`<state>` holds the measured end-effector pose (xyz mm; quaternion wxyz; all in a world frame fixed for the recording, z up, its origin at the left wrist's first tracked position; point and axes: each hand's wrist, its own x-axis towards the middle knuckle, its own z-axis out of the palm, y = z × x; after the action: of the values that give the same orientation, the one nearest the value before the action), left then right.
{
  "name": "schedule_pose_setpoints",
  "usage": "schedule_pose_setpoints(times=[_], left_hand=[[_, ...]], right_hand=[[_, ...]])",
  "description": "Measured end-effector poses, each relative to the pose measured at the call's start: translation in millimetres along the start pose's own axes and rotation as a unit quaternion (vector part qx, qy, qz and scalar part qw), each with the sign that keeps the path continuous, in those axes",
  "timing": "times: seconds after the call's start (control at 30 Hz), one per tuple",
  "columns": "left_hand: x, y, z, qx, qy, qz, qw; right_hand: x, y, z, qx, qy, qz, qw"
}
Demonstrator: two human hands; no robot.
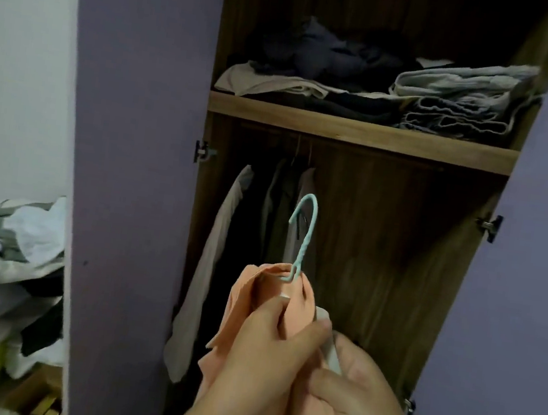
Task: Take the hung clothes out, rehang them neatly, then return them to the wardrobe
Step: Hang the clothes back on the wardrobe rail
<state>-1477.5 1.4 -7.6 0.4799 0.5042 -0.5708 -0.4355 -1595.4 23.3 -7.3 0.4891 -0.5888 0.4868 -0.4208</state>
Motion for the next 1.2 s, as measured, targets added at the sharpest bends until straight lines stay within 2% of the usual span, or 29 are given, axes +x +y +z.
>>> schedule_pose_setpoints(times=[0.37,0.57,0.73,0.93,1.13,1.2], left_hand=[[125,-29,3,-0.129,-0.172,0.042,0.976],[185,-41,17,-0.211,-0.212,0.023,0.954],[239,-41,37,-0.221,-0.203,0.024,0.954],[304,-19,76,-0.205,-0.147,0.049,0.967],[359,-2,114,-0.198,-0.071,0.085,0.974],[378,1,120,-0.209,-0.072,0.087,0.971]], right_hand=[[98,-7,10,-0.029,0.175,0.015,0.984],[145,-2,-4,-0.047,0.204,0.015,0.978],[196,7,-40,0.002,0.179,0.001,0.984],[254,11,-110,0.088,0.057,-0.048,0.993],[317,14,-166,0.097,0.043,-0.055,0.993],[336,14,-179,0.074,0.062,-0.049,0.994]])
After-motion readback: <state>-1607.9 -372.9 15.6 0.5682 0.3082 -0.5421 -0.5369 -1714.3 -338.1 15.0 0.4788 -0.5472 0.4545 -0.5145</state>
